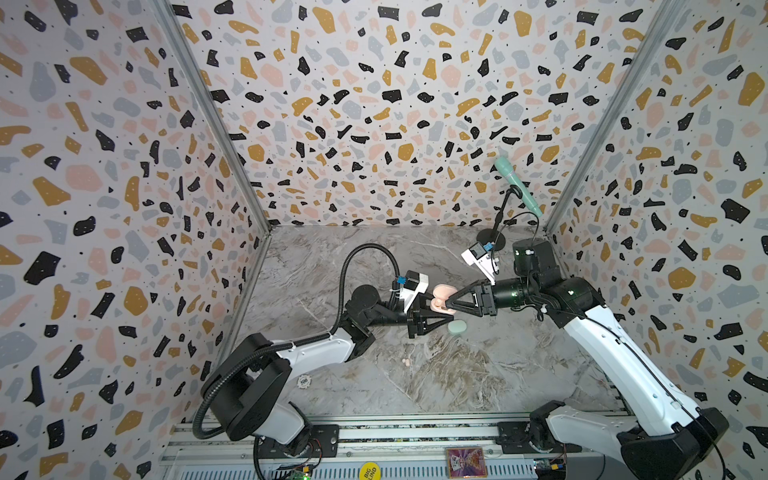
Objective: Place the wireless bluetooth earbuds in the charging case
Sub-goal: 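Carry the earbud with the right gripper into the pink case held by the left gripper, then open the right gripper to release the earbud into the case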
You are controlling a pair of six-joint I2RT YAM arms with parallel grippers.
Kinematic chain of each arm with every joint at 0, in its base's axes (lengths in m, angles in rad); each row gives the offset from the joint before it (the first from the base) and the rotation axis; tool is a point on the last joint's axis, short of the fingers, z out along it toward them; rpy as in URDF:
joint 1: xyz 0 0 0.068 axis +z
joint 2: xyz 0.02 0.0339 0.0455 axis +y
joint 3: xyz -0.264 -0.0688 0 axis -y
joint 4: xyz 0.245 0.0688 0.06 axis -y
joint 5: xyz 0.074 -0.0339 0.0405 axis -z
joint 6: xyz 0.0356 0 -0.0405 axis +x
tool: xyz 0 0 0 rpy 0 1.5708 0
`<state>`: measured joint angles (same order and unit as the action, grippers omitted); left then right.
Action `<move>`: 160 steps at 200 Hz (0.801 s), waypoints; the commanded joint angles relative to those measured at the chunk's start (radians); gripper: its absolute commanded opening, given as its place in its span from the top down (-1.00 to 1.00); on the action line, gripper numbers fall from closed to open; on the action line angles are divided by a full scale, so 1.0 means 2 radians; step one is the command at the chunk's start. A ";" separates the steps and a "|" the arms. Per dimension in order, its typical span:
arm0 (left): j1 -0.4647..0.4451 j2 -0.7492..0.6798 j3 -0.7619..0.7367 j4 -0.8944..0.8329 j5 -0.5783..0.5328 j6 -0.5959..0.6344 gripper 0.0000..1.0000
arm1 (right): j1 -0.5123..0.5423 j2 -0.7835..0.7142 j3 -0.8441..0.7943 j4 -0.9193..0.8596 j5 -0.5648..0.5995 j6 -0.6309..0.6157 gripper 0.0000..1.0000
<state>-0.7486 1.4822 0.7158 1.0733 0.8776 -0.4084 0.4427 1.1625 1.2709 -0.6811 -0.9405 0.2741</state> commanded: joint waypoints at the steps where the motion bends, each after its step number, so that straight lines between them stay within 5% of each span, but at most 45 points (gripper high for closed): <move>1: -0.012 -0.015 0.009 0.047 0.030 0.005 0.53 | -0.003 0.005 0.024 -0.007 0.036 -0.006 -0.01; 81: -0.003 -0.012 0.011 0.040 0.019 0.013 0.54 | 0.006 -0.012 0.040 -0.037 0.048 -0.009 -0.23; 160: 0.057 -0.027 -0.009 0.027 0.013 0.015 0.54 | 0.080 -0.063 0.006 -0.025 0.107 0.039 -0.41</move>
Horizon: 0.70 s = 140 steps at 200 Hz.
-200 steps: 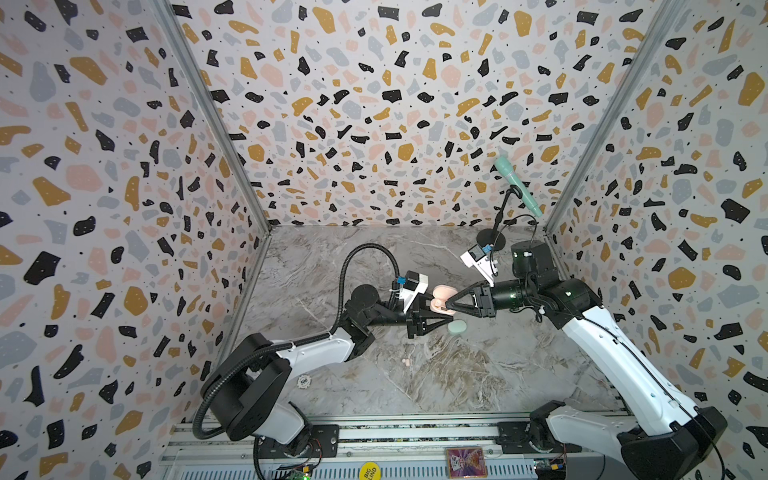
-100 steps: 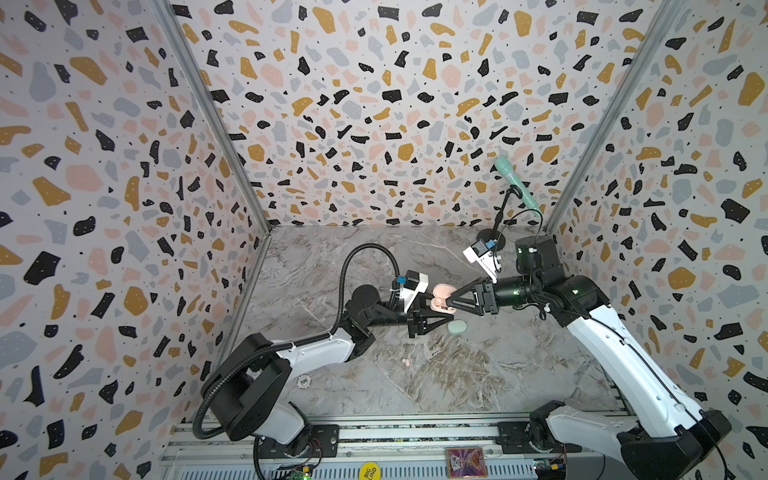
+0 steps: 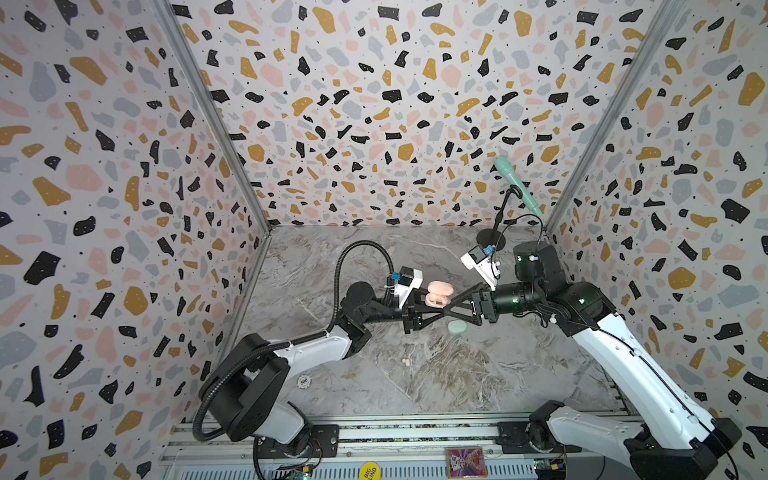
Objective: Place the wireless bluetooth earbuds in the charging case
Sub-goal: 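Open the right gripper to release the earbud into the case, then move the right gripper back down toward the second pink earbud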
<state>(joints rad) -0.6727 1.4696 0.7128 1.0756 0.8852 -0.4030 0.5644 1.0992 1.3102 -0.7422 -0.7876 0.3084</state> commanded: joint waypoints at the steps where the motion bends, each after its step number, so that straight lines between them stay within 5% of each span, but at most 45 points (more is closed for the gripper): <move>1: 0.020 -0.021 -0.007 0.026 0.009 0.013 0.54 | 0.020 -0.032 -0.016 0.005 0.031 0.023 -0.41; 54: 0.062 -0.033 -0.013 0.020 0.007 0.014 0.54 | 0.095 -0.070 -0.125 0.056 0.105 0.054 -0.46; 93: 0.093 -0.045 -0.015 0.010 0.004 0.019 0.54 | 0.188 -0.069 -0.255 0.158 0.243 0.065 -0.46; 140: 0.124 -0.037 -0.012 0.013 -0.003 0.020 0.54 | 0.266 0.022 -0.315 0.272 0.365 0.044 -0.46</move>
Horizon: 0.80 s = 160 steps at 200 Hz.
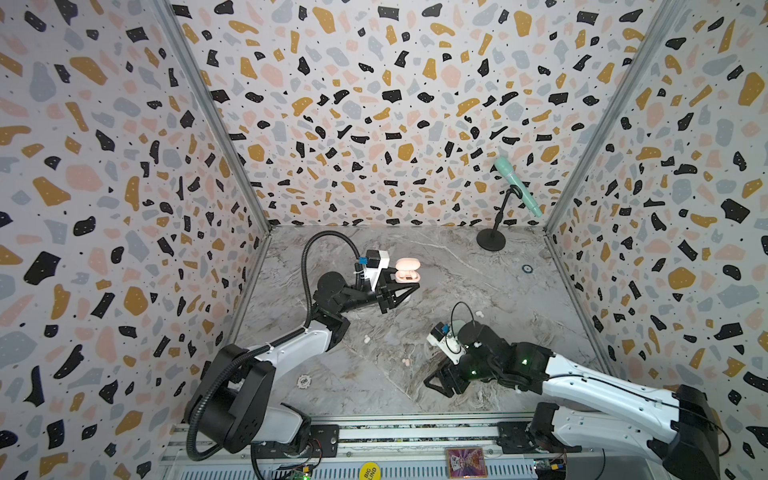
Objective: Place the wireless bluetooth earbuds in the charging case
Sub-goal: 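Move the right gripper back down toward the second pink earbud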
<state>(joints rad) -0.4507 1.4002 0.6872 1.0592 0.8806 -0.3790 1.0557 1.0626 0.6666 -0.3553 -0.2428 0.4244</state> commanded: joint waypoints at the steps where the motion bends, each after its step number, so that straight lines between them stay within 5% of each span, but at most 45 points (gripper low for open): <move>1: 0.013 -0.002 0.001 0.021 0.000 0.008 0.54 | 0.021 0.043 0.007 0.079 0.094 -0.014 -0.46; 68: 0.028 0.023 0.016 0.051 -0.001 -0.009 0.54 | 0.033 0.205 0.059 0.097 0.162 -0.046 -0.45; 160: 0.038 0.031 0.026 0.056 0.007 -0.015 0.54 | 0.031 0.309 0.124 0.073 0.195 -0.075 -0.39</move>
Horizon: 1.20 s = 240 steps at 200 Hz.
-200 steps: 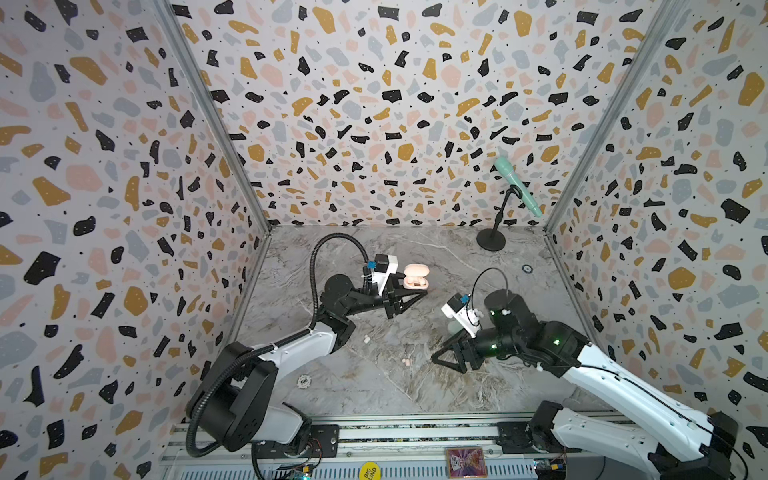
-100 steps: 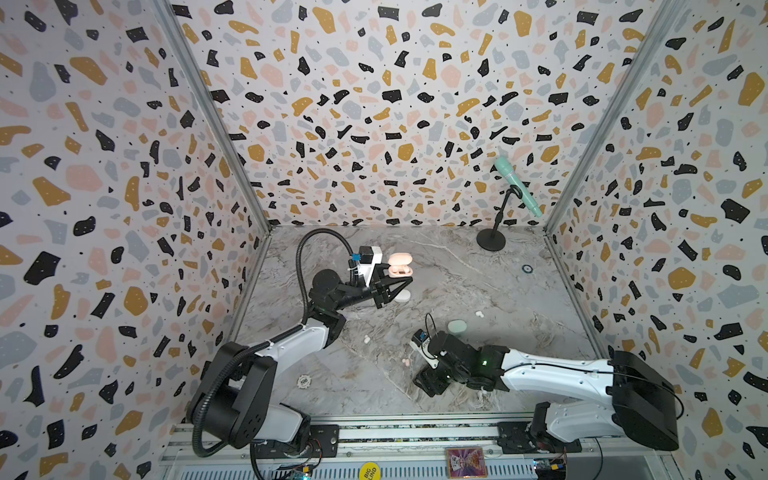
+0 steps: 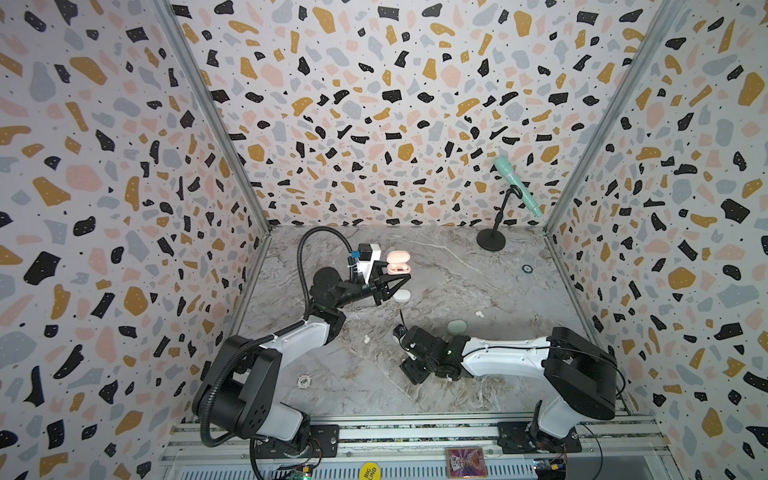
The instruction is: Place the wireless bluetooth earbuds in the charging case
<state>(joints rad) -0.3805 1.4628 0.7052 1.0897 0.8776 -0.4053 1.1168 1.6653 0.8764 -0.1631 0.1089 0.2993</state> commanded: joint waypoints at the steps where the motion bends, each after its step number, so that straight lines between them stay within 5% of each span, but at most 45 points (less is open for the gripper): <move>1: 0.004 0.000 0.017 0.040 0.009 -0.001 0.54 | 0.000 0.008 0.020 -0.024 0.020 -0.013 -0.39; 240: 0.005 0.011 0.017 0.078 0.016 -0.033 0.54 | -0.050 -0.011 -0.006 -0.055 0.027 -0.072 -0.44</move>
<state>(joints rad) -0.3759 1.4796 0.7055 1.1625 0.8883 -0.4637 1.0210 1.6676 0.8833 -0.2195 0.1490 0.1661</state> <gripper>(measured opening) 0.431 0.716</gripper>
